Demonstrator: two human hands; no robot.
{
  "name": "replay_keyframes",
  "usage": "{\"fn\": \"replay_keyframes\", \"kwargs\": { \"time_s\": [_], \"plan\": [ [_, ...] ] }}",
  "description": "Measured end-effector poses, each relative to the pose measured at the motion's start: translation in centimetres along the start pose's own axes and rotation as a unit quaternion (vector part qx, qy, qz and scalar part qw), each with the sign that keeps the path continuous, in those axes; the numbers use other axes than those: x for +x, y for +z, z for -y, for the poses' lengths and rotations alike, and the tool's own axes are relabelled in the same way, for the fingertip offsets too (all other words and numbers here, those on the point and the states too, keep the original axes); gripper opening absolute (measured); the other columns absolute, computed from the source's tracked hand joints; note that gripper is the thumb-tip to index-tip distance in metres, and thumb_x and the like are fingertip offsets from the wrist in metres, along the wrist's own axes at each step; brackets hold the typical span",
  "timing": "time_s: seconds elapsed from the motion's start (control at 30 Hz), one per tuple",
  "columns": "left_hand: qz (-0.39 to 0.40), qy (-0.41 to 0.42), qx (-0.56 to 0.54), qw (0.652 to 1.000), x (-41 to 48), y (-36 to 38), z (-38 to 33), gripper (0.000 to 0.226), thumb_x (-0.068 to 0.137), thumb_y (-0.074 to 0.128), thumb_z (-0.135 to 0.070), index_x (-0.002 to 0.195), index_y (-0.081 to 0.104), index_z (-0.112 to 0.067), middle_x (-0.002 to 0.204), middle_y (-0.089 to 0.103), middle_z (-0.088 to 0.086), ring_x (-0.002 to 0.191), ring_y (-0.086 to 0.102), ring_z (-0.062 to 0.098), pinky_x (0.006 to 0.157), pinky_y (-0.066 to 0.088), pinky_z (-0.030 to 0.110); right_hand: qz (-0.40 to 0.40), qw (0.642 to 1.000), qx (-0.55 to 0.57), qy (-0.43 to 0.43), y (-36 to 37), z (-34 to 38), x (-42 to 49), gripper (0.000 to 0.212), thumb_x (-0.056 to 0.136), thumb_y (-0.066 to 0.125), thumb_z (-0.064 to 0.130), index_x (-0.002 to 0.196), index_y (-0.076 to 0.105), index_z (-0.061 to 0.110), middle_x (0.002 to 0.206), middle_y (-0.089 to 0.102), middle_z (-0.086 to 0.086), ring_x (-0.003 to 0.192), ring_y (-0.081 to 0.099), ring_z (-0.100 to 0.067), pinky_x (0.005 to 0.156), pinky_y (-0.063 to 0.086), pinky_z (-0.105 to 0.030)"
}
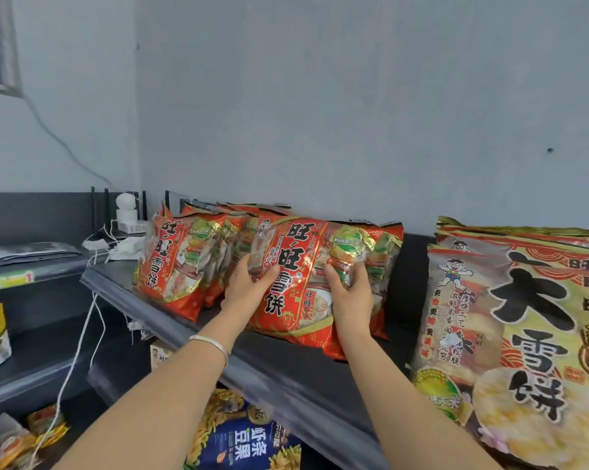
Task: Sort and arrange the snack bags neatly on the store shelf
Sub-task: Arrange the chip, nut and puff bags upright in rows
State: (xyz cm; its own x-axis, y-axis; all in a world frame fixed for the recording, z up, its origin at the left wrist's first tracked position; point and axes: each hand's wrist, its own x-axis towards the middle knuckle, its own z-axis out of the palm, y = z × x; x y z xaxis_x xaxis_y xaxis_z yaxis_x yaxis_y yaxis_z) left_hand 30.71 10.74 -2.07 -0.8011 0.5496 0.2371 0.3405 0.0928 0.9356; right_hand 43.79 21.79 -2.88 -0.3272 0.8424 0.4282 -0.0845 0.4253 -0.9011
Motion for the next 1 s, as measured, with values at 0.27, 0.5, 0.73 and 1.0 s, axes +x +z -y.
{"fn": "replay_keyframes", "kwargs": {
  "time_s": [0.27,0.5,0.73,1.0],
  "plan": [
    [0.156,0.083,0.211,0.961,4.5,3.9,3.3,0.107,0.065,0.062,-0.073,0.141,-0.01,-0.053,0.155,0.013,0.005,0.14,0.018,0.034,0.11,0.018,0.059,-0.101,0.97,-0.167,0.143,-0.1,-5.1,2.6,0.063,0.086,0.057,0.058,0.138,0.04,0.027,0.123,0.062,-0.005,0.111,0.06,-0.03,0.089,0.049,-0.045],
    [0.153,0.097,0.219,0.959,6.0,5.1,3.8,0.113,0.068,0.065,-0.067,0.144,-0.015,-0.042,0.156,-0.007,0.005,0.143,0.001,0.033,0.112,0.011,0.059,-0.077,0.985,-0.139,0.069,-0.1,-4.4,4.0,0.054,0.084,0.064,0.052,0.13,0.047,0.03,0.116,0.065,0.003,0.104,0.065,-0.02,0.088,0.055,-0.048],
    [0.128,0.097,0.259,0.952,6.3,6.8,4.4,0.116,0.064,0.06,-0.076,0.142,-0.02,-0.043,0.157,-0.012,0.003,0.143,-0.006,0.033,0.109,0.006,0.065,-0.129,0.971,-0.186,0.079,1.6,-4.4,1.9,0.102,0.077,0.066,0.061,0.151,0.002,0.032,0.15,0.037,-0.001,0.132,0.046,-0.025,0.101,0.044,-0.053],
    [0.151,0.144,0.214,0.954,6.5,7.1,5.4,0.117,0.066,0.065,-0.069,0.139,-0.024,-0.048,0.155,-0.021,0.003,0.143,-0.013,0.032,0.111,0.002,0.063,-0.127,0.974,-0.185,0.014,0.8,-4.8,1.8,0.1,0.079,0.076,0.036,0.151,0.006,0.036,0.144,0.039,-0.001,0.13,0.045,-0.019,0.101,0.044,-0.044]
  ]
}}
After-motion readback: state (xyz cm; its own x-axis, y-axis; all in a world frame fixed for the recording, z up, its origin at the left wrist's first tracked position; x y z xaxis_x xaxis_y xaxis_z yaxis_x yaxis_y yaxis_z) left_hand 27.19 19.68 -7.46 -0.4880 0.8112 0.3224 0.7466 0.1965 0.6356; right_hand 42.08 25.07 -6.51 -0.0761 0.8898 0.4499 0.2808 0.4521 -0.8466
